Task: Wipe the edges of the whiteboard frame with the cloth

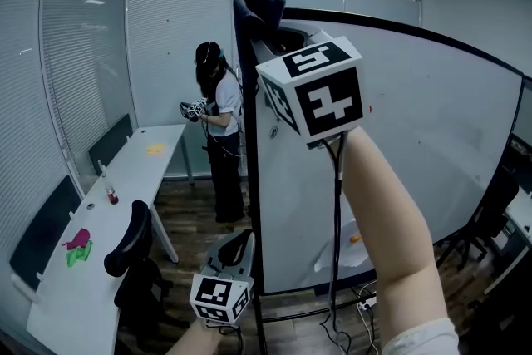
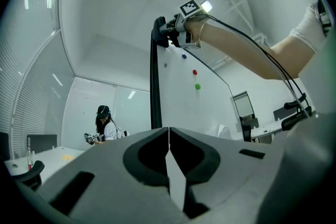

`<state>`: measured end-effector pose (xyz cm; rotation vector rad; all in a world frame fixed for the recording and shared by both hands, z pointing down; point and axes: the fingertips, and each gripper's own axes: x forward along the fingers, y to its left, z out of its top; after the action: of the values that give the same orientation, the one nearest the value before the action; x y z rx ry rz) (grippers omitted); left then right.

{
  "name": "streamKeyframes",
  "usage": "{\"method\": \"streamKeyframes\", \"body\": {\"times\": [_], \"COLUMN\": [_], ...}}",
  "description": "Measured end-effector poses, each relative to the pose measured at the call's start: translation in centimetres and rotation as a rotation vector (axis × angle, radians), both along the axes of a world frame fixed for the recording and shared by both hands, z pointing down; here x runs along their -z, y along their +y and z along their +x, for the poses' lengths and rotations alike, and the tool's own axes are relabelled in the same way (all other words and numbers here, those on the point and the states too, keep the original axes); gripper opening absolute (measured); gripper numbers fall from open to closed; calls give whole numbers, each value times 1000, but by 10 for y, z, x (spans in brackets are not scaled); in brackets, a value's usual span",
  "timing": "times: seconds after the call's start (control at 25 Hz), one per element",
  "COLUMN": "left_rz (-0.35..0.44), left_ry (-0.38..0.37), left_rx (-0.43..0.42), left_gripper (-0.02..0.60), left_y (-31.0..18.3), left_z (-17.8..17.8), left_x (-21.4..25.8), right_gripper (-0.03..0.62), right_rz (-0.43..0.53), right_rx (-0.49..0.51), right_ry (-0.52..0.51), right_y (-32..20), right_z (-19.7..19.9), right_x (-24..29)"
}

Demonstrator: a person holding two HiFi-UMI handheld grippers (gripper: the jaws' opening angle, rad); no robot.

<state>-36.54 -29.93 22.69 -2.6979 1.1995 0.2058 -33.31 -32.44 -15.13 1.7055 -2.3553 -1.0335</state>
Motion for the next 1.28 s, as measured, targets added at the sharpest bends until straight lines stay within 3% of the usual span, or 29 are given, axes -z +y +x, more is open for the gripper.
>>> {"method": "streamKeyframes", "body": {"times": [0.16,0.36,0.56,1.08,1.28], "left_rz": [16,50,15,18,-20], "left_ry": [-12,-63,-33,-38,-39], "left_rx": [-3,41,64,22,28], "left_gripper": [20,20,20,20,20], "left_y": [7,16,18,42,56], "left_z": [10,28,56,237,304], "left_x": [0,-3,-11,-18,-38], "right_gripper": [67,67,67,67,67], "right_rz": [58,84,112,124,112], "right_rx": [-54,-33,-44,-99,-112], "right_ry": [30,-10,-35,-127,-145], "right_y": [4,10,14,29,35], "right_z": [14,39,77,279,351], "right_x": [16,29,35,36,26]}}
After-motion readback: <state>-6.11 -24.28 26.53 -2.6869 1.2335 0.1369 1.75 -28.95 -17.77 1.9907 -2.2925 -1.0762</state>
